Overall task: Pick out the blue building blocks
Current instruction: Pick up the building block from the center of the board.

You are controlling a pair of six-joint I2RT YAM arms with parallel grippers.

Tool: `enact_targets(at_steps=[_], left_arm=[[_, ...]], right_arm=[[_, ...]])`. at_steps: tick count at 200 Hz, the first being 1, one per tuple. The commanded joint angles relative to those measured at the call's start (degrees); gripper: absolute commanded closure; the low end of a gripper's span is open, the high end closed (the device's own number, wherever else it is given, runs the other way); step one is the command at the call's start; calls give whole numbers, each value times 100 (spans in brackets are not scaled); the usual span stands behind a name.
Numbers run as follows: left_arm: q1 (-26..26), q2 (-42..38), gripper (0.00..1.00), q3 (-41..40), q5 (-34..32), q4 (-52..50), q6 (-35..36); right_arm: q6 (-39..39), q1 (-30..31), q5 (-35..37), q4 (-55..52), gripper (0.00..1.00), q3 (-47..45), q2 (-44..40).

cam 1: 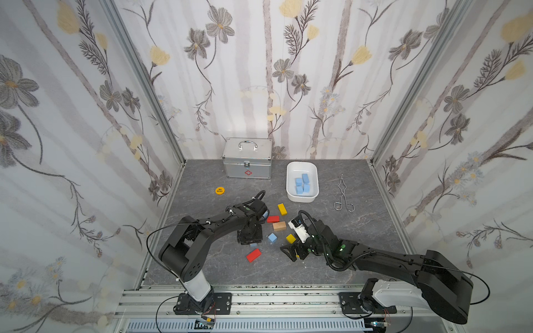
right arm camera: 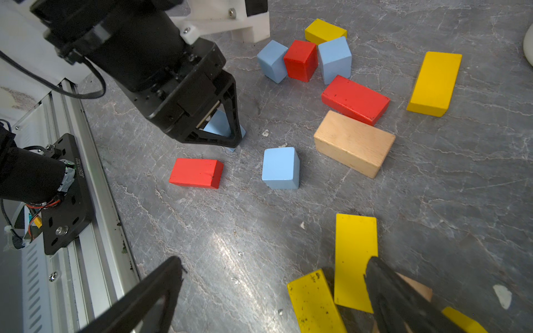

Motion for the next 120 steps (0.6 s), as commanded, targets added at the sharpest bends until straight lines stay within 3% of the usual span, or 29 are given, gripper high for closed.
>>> enact_targets(at_steps=[1, 120], left_arm=[[3, 49, 55, 26, -24, -27, -26], [11, 220, 70, 81, -116, -14, 15]], right_arm=[[-68, 18, 44, 95, 0, 58, 38], [-195, 30, -177, 154, 0, 55, 2]])
